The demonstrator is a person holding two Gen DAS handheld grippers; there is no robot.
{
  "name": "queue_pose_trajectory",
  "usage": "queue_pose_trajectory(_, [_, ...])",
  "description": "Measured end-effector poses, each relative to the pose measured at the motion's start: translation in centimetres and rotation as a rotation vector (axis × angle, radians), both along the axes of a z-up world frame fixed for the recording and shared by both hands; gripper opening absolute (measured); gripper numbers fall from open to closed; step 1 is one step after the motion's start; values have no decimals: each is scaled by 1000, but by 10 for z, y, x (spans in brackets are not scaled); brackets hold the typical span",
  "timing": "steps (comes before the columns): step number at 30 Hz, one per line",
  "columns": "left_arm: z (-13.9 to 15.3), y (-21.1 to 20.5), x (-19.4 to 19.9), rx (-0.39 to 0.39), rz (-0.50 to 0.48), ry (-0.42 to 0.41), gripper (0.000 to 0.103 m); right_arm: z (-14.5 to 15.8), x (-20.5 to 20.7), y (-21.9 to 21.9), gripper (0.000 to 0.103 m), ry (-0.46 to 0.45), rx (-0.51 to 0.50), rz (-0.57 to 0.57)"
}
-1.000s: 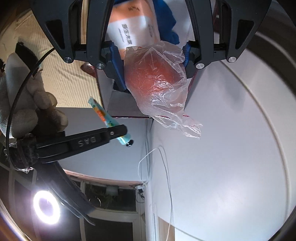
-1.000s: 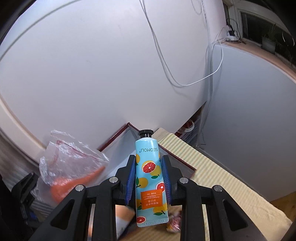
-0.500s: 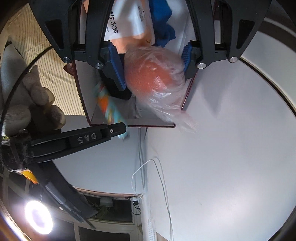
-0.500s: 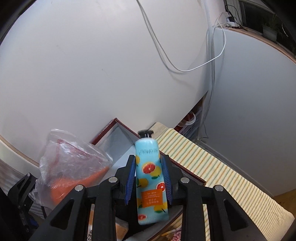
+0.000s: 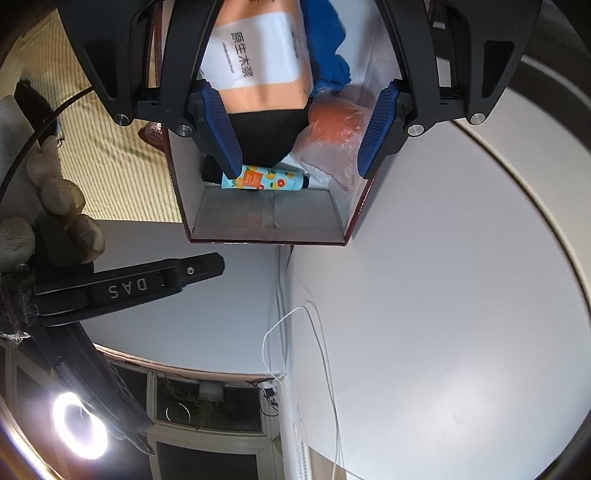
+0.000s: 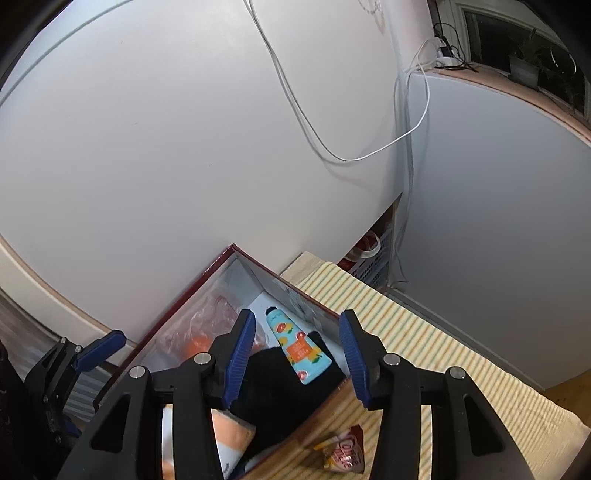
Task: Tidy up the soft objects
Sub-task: 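Open both grippers and move them back over the bed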
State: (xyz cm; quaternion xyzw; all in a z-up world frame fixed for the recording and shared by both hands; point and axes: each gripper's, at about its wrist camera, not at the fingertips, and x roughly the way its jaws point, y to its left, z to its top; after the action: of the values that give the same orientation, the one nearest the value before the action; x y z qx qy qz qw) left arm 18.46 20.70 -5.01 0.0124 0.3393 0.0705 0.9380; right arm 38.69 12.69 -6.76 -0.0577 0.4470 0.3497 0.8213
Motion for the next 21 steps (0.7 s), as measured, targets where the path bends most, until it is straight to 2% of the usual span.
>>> queue_pose_trajectory(7, [11,-3,-16,-9,-3,-29,64,6,-14,-12,45,-9,-4,0])
queue_pose_trajectory(10, [18,-9,-29,0,-11,-47,64,8,-28,-20,49,-23,-5,6])
queue_pose_trajectory(18, [31,-31,-63,15,-50,-75,65,19,-65,-43,50,-33,-5,11])
queue_pose_trajectory(21, [36,-37,-76,6,-57,-84,64,25,-79,-55,58,-44,2,9])
